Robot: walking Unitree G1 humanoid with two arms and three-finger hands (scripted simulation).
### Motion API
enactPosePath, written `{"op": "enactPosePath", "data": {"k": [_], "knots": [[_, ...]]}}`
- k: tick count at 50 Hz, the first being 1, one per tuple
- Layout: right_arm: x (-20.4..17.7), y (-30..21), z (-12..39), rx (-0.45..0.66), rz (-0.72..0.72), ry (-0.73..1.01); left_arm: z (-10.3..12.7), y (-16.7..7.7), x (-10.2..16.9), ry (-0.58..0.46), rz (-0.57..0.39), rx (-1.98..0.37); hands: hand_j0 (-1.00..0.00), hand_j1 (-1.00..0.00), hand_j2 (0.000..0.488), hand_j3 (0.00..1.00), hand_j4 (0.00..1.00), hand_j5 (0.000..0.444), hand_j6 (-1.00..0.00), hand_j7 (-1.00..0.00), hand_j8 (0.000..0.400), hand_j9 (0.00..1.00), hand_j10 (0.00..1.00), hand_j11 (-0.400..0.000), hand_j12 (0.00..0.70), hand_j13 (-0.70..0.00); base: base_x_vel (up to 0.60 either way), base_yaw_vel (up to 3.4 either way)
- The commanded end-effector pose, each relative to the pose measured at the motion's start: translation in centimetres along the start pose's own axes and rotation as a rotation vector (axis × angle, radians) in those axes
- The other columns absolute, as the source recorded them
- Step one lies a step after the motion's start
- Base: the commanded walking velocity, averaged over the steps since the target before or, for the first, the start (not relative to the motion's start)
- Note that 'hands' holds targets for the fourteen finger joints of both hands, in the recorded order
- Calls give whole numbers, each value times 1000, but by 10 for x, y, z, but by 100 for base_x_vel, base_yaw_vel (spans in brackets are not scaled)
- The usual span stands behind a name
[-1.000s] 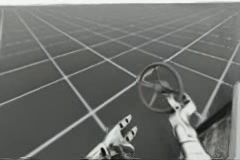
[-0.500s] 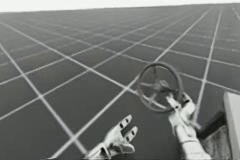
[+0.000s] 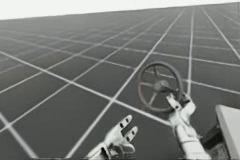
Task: Pick up and drop off the object
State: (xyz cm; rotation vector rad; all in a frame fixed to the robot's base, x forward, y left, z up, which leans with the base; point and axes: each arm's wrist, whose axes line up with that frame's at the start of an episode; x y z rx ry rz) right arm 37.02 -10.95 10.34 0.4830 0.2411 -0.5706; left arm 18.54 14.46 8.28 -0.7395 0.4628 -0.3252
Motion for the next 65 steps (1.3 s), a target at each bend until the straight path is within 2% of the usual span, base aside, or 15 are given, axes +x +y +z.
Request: {"op": "enactPosePath", "data": {"k": [1, 65], "knots": [[2, -1, 6, 24, 3, -18, 1, -3, 1, 4, -1, 10, 0, 0, 0, 1000, 1000, 0, 0, 0, 0, 1000, 1000, -400, 0, -700, 46, -26], [2, -1, 6, 24, 3, -18, 1, -3, 1, 4, -1, 10, 0, 0, 0, 1000, 1000, 0, 0, 0, 0, 1000, 1000, -400, 0, -700, 39, -43]]}}
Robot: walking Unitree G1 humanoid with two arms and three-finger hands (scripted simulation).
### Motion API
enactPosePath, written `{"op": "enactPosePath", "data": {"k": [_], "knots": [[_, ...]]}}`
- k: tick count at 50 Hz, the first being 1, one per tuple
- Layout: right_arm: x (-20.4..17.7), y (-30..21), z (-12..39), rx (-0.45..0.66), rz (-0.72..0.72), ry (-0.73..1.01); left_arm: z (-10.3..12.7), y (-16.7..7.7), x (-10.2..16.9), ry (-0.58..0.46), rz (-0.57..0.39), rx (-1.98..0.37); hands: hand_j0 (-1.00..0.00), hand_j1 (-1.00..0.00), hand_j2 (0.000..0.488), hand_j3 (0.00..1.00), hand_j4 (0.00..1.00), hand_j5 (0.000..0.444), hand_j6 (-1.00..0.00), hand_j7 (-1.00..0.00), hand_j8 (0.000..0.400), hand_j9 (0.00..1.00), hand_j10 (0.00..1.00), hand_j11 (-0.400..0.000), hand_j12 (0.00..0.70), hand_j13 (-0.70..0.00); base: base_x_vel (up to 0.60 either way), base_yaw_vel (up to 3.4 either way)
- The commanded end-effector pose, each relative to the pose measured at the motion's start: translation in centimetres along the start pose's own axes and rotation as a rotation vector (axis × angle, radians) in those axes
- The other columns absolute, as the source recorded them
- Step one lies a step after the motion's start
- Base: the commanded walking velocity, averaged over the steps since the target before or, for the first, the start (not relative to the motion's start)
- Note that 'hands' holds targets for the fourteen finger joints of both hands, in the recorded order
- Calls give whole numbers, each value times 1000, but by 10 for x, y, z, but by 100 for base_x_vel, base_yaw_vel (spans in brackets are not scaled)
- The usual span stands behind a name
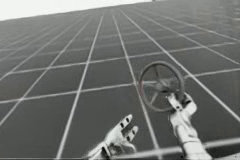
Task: Pick up and drop off the object
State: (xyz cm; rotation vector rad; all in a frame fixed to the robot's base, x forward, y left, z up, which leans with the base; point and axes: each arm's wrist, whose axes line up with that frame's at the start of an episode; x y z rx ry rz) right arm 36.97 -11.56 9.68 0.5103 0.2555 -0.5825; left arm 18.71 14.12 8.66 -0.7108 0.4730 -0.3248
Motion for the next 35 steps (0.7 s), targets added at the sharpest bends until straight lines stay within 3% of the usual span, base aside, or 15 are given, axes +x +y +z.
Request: {"op": "enactPosePath", "data": {"k": [1, 35], "knots": [[-3, 6, 8, 0, 17, -37, -1, 2, -1, -8, -12, -15, 0, 0, 0, 1000, 1000, 0, 0, 0, 0, 1000, 1000, -400, 0, -700, 31, -60], [-3, 6, 8, 0, 17, -37, -1, 2, -1, -8, -12, -15, 0, 0, 0, 1000, 1000, 0, 0, 0, 0, 1000, 1000, -400, 0, -700, 30, -61]]}}
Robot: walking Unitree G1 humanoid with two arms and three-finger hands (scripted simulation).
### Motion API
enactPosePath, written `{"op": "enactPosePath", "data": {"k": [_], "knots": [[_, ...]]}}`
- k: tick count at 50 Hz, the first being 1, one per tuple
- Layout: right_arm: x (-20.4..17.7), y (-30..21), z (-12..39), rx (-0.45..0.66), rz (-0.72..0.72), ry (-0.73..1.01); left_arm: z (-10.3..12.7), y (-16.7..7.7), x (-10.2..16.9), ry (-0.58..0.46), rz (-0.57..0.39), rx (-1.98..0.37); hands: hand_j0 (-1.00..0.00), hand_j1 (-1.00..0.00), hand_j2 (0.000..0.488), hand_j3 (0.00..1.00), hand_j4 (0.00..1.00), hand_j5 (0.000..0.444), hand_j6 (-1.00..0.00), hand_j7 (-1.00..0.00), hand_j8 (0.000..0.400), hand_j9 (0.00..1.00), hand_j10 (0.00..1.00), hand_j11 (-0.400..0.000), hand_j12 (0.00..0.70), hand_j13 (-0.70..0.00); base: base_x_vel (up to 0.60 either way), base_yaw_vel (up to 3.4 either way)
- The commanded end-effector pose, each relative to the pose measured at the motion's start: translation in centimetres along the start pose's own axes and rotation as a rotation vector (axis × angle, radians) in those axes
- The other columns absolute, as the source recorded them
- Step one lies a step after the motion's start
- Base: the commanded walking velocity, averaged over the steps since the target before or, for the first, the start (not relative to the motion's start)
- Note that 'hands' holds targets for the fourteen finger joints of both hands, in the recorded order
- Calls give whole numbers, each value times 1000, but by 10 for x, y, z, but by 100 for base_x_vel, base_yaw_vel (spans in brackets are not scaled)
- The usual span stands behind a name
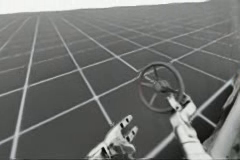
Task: Pick up and drop off the object
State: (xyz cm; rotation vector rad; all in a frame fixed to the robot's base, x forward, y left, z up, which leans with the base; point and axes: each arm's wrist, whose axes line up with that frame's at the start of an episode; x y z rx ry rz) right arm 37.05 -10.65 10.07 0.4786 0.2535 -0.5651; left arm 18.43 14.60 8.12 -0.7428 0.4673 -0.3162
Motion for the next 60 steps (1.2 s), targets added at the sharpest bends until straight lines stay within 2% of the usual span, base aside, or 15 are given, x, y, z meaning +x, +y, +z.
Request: {"op": "enactPosePath", "data": {"k": [1, 27, 60], "knots": [[2, -3, 10, 32, 2, -29, 1, -5, 2, 3, -10, 16, 0, 0, 0, 1000, 1000, 0, 0, 0, 0, 1000, 1000, -400, 0, -700, 32, -62], [2, -3, 10, 32, 2, -29, 1, -5, 2, 3, -10, 16, 0, 0, 0, 1000, 1000, 0, 0, 0, 0, 1000, 1000, -400, 0, -700, 35, -50], [2, -3, 10, 32, 2, -29, 1, -5, 2, 3, -10, 16, 0, 0, 0, 1000, 1000, 0, 0, 0, 0, 1000, 1000, -400, 0, -700, 51, -14]]}}
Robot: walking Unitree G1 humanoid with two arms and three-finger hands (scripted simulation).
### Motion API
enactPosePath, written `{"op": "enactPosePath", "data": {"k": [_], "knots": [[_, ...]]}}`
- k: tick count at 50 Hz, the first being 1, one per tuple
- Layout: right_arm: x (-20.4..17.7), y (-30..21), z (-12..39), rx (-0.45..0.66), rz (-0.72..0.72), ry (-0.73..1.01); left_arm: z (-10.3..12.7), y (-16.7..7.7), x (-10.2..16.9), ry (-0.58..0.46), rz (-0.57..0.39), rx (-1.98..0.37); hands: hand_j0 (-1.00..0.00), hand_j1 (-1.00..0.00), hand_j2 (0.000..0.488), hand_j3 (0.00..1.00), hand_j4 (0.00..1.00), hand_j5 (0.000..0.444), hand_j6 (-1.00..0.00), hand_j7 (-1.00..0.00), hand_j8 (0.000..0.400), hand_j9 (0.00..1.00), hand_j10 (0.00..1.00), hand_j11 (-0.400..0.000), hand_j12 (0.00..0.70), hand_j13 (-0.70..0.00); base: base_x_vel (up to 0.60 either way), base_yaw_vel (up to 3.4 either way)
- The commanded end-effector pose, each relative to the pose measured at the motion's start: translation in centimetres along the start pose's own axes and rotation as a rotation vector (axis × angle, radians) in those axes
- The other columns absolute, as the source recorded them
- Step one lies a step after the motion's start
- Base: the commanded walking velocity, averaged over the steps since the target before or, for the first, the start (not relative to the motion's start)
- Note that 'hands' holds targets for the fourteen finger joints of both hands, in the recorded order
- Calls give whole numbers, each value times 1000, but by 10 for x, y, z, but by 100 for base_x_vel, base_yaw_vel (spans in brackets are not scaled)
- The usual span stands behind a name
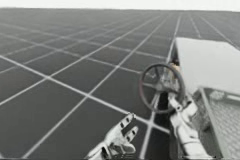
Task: Pick up and drop off the object
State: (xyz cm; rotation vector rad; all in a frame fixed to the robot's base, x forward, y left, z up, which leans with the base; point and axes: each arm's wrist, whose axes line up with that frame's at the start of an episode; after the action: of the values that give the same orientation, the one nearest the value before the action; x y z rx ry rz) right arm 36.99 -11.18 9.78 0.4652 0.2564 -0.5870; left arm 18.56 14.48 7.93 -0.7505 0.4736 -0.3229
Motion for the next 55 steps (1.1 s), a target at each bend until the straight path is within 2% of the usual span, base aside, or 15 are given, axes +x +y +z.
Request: {"op": "enactPosePath", "data": {"k": [1, 55], "knots": [[-1, 3, 10, 42, 24, -23, 3, -6, 0, -4, -4, 23, 0, 0, 0, 1000, 1000, 0, 0, 0, 0, 1000, 1000, -400, 0, -700, 52, 7], [-1, 3, 10, 42, 24, -23, 3, -6, 0, -4, -4, 23, 0, 0, 0, 1000, 1000, 0, 0, 0, 0, 1000, 1000, -400, 0, -700, 43, 28]]}}
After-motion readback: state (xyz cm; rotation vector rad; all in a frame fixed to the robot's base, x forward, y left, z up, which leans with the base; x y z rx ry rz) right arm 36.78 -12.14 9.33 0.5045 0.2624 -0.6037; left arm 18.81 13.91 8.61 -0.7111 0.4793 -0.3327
